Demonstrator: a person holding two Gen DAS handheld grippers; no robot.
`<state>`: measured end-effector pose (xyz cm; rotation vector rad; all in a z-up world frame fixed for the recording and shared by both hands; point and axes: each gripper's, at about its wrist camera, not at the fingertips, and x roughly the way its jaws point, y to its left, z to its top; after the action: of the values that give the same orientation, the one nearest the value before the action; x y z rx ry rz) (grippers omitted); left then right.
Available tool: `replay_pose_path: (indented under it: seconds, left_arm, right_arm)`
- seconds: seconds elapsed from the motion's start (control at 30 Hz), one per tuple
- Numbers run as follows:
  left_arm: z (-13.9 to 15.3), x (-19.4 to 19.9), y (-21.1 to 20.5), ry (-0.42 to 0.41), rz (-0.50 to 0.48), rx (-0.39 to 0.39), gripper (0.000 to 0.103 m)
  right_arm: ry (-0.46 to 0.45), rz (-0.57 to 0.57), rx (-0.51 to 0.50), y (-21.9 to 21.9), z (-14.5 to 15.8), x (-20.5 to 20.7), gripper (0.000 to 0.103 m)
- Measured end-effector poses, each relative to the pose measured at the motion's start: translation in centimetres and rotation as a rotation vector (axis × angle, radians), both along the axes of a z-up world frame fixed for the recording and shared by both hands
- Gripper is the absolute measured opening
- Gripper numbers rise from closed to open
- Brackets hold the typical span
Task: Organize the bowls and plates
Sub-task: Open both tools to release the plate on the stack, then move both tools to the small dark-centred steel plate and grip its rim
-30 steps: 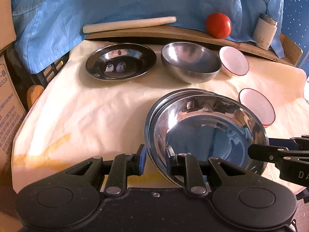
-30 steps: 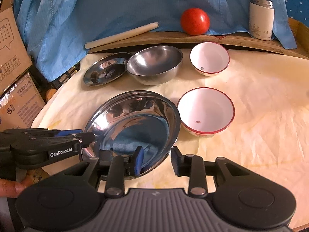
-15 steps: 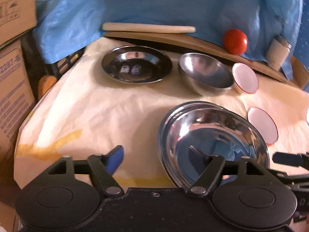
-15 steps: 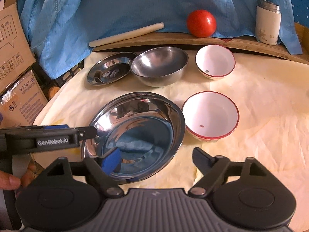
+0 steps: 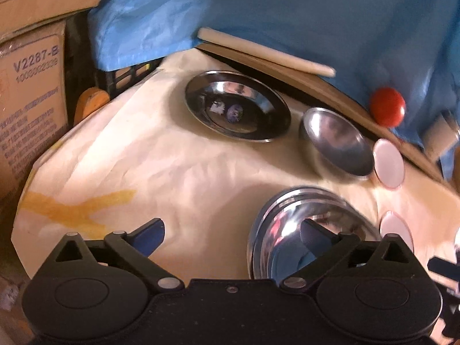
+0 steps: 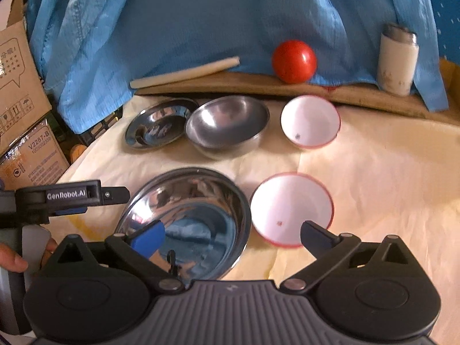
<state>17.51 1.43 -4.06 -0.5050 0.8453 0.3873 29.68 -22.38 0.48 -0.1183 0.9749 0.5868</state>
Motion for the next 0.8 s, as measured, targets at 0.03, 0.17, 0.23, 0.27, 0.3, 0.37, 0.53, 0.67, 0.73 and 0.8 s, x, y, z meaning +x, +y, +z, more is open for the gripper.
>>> replay_pose_path:
  seconds: [0.03,0.17,0.23,0.27,0.3,0.37,0.53,0.67,0.73,0.8]
  left_arm:
    - [0.0,0.1,0.2,0.000,0.019,-0.012,0.101]
    - [0.4,0.1,1.1,-0.002,0.099,-0.055,0.102]
    - [0.4,0.0,1.6,-0.005,0.136,-0.073,0.102]
    - [0.3,-0.1,2.0,-0.002,0.158,-0.084,0.102]
    - [0.3,0.0,2.3,0.004,0.184,-0.097,0.102]
    - [0.3,0.1,3.0,0.015,0.221,-0.126,0.102]
    - [-0.1,1.0,5.0,0.017,0.291,-0.196,0.102]
    - [-0.6,2.6,6.5,0.007,0.312,-0.234,0.102]
    - [-0.9,3.5,7.1,0.007,0.313,-0.243,0.102]
    - [-1.2,4.4,7.7,0.009,0.317,-0.256,0.102]
  right_arm:
    - [-0.008,0.010,0.002,0.0,0.1,0.2,0.103]
    - [-0.025,0.054,0.027,0.4,0.4,1.0,0.103]
    - [-0.037,0.079,0.041,0.7,0.5,1.4,0.103]
    - [-0.042,0.093,0.046,0.9,0.7,1.6,0.103]
    - [-0.044,0.108,0.051,1.1,0.8,1.8,0.103]
    - [-0.048,0.136,0.065,1.6,1.2,2.3,0.103]
    - [-0.072,0.191,0.082,3.4,2.1,3.9,0.103]
    - [-0.068,0.220,0.098,5.5,2.2,6.3,0.103]
    - [-0.056,0.222,0.095,6.6,1.9,7.6,0.103]
    - [-0.037,0.214,0.094,7.8,1.7,9.1,0.103]
